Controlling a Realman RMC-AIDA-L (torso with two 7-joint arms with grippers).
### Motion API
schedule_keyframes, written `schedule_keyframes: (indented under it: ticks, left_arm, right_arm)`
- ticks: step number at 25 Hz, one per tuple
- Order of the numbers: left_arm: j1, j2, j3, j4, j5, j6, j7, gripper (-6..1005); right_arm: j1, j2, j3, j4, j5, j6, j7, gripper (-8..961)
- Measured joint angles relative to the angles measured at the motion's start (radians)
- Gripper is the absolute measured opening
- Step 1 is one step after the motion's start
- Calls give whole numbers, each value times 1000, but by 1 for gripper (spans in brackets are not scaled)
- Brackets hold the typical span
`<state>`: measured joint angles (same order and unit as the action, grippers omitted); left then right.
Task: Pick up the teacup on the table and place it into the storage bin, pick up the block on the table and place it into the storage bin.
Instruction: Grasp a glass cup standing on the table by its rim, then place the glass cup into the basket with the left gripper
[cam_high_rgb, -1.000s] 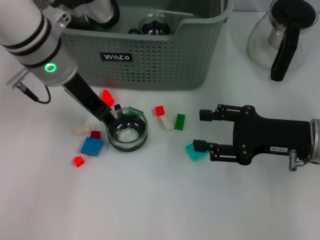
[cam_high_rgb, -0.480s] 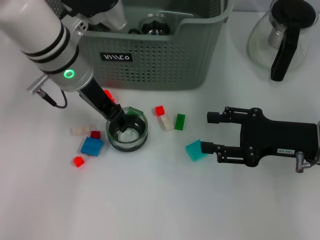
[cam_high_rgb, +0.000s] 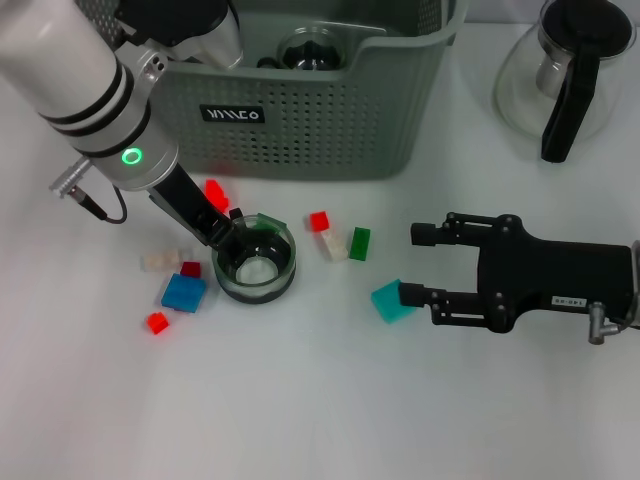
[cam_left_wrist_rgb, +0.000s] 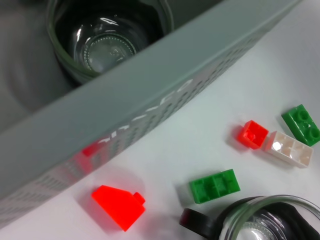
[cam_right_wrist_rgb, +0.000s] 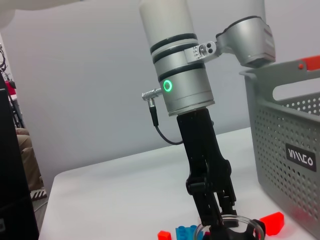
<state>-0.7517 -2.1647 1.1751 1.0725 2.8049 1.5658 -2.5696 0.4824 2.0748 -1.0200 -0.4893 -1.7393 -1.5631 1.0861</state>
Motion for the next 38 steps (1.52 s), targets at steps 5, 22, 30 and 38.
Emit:
schedule_keyframes:
  ticks: [5, 22, 30, 38]
  left_arm:
    - [-7, 0, 5, -31, 8, -24, 2, 394]
    - [2, 20, -10, -20, 19, -16, -7, 163]
    - [-5, 71, -385, -48, -133, 161, 248, 43]
    - [8, 268, -704, -444, -642, 464, 579, 47]
  right_arm:
    - [1, 1, 0, 0, 0, 0, 0, 744]
    - [0, 2, 0, 0, 0, -1, 0, 745]
    - [-2, 2, 0, 0, 0, 0, 0, 745]
    - [-1, 4, 0, 0, 1, -1, 0, 745]
